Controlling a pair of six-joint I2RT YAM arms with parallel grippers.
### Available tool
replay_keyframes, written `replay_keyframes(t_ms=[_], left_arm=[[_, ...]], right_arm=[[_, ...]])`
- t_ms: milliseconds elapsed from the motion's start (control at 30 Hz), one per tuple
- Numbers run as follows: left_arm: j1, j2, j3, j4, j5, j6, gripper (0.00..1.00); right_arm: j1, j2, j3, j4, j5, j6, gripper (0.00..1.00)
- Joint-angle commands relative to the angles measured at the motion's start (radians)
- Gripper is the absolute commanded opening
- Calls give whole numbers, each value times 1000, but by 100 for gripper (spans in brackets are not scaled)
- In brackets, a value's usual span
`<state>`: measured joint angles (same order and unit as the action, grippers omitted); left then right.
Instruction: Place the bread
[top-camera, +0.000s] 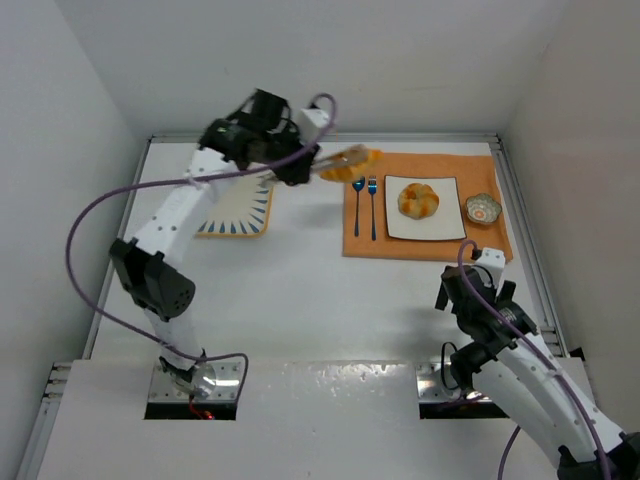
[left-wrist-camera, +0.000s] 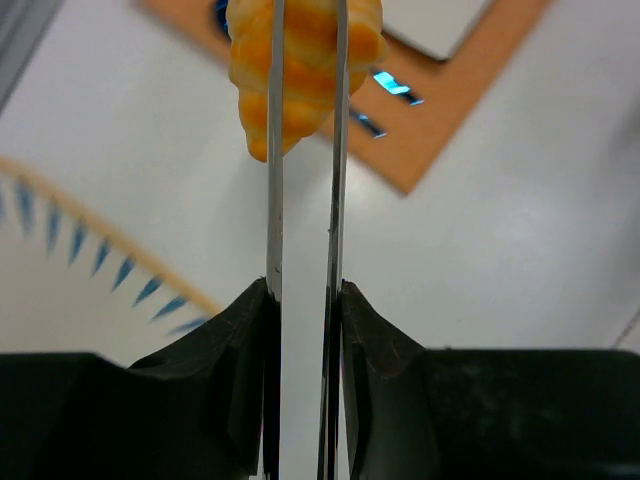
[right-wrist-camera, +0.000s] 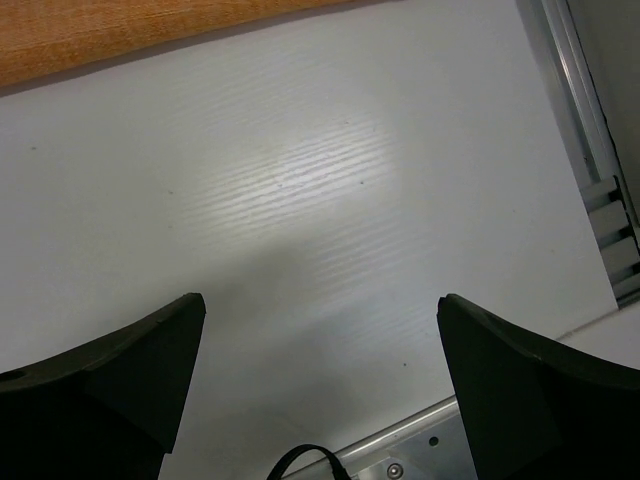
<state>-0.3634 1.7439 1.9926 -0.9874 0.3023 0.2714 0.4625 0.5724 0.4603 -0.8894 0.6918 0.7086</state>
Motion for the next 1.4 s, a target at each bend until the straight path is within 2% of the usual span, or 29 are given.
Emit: replay_keyframes(t_ms=[0,33,200,367,633,967,1000,1033,1067,1100,1233,1367], left_arm=[[-189,124,52,30,23,-31,0],[-245,158,69,41,8,-31,0],[-382,392,259,50,17,-5,0],[-486,479,281,154,-66,19,0],[-505,508,316,236,-110,-12,0],[-525,552,230,266,-131,29,0],[-525,562,230,266,-131,29,5],[-525,562,230,266,-140,29,17],[-525,562,230,266,-140,29,24],[-525,562,230,266,-140,29,36],[-514,523,244,266,-140,9,49],[-505,474,288,266,-131,-11,50]], right_arm=[[-7,-46,-17,-42,97,81,99],[-8,-57,-18,-42,103,60,99],[-10,-57,9,-71,118,16,99],[-10,-57,5,-97,109,17,99],[-7,-59,-8,-91,97,6,99],[-7,-35,-9,-60,86,-7,99],[-10,-37,-9,-62,89,-9,99],[-10,-39,-9,-63,89,-14,99],[-10,-37,-9,-63,91,-15,99],[-8,-39,-9,-63,91,-17,99],[-7,-37,-6,-60,80,-21,99],[-10,-23,1,-37,64,-27,99]])
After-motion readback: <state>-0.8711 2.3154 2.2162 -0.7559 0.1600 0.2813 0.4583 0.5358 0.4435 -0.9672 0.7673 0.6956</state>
